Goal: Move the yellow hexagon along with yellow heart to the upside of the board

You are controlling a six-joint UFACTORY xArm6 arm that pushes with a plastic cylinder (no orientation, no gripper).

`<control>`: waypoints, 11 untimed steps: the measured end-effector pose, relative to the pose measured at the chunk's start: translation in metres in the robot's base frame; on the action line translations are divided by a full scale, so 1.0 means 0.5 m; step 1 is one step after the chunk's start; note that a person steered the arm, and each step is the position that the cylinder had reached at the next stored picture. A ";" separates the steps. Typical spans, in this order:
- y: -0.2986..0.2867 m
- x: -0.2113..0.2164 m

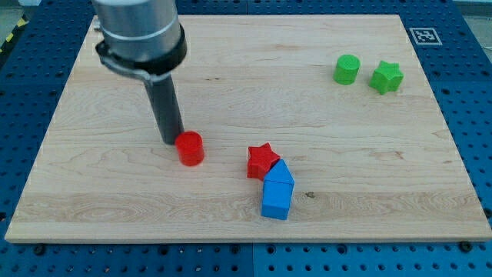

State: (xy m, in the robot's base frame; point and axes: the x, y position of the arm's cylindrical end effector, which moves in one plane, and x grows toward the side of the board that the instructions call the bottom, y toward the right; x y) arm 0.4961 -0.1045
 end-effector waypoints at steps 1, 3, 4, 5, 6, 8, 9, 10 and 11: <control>0.045 0.067; 0.091 0.151; 0.059 0.165; -0.045 0.152; -0.121 0.071; -0.179 -0.192; -0.198 -0.334; -0.198 -0.460; -0.199 -0.518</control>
State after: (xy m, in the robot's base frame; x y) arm 0.2371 -0.2039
